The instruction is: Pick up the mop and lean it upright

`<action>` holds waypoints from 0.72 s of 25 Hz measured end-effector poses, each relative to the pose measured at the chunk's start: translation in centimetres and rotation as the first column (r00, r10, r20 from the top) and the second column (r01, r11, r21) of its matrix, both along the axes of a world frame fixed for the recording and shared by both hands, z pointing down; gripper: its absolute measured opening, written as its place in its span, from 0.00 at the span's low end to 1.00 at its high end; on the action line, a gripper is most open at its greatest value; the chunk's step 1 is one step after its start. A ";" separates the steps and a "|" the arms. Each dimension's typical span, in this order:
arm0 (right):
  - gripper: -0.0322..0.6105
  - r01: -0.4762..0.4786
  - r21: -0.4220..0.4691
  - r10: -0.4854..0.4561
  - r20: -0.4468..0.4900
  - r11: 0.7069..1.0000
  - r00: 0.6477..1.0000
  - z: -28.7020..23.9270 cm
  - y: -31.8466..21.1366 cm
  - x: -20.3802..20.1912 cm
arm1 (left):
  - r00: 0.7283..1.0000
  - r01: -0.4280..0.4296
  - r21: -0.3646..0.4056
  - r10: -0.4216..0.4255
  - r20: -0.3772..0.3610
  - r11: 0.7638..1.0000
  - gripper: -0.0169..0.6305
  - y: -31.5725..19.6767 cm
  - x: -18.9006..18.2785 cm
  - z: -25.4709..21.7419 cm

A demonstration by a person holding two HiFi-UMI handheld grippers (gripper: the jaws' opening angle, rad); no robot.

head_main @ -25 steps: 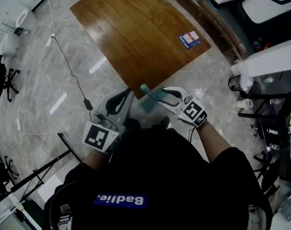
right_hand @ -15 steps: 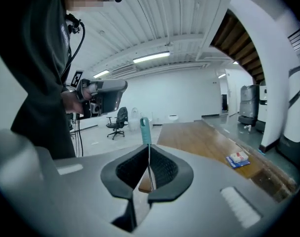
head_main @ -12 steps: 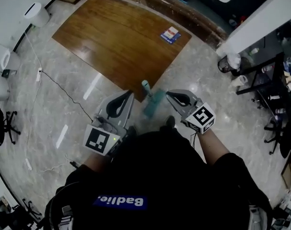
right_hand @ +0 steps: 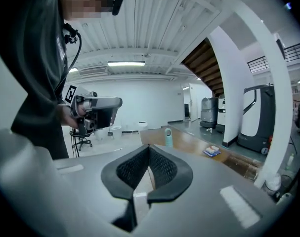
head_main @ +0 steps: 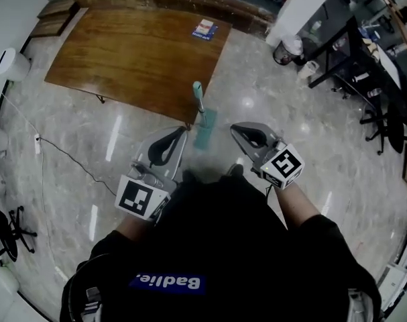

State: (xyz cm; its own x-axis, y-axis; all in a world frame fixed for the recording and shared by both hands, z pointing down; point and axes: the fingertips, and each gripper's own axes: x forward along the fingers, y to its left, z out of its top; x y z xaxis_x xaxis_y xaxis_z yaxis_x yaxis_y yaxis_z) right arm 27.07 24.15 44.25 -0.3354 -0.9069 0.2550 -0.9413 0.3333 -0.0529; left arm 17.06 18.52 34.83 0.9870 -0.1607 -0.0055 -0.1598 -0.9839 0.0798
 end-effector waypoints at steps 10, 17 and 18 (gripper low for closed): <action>0.06 -0.092 0.078 0.091 0.019 0.993 0.996 -2.9 9.3 -1.8 | 0.996 -0.091 0.064 0.091 0.009 0.994 0.05 8.3 0.0 -2.5; 0.06 -0.158 0.069 0.157 0.023 0.985 0.987 -2.2 18.4 -3.4 | 0.991 -0.110 0.091 0.102 0.087 0.990 0.05 15.4 -1.4 -1.9; 0.06 -0.167 0.065 0.167 0.020 0.984 0.986 -1.9 19.6 -3.5 | 0.990 -0.113 0.094 0.104 0.093 0.989 0.05 16.3 -1.6 -1.7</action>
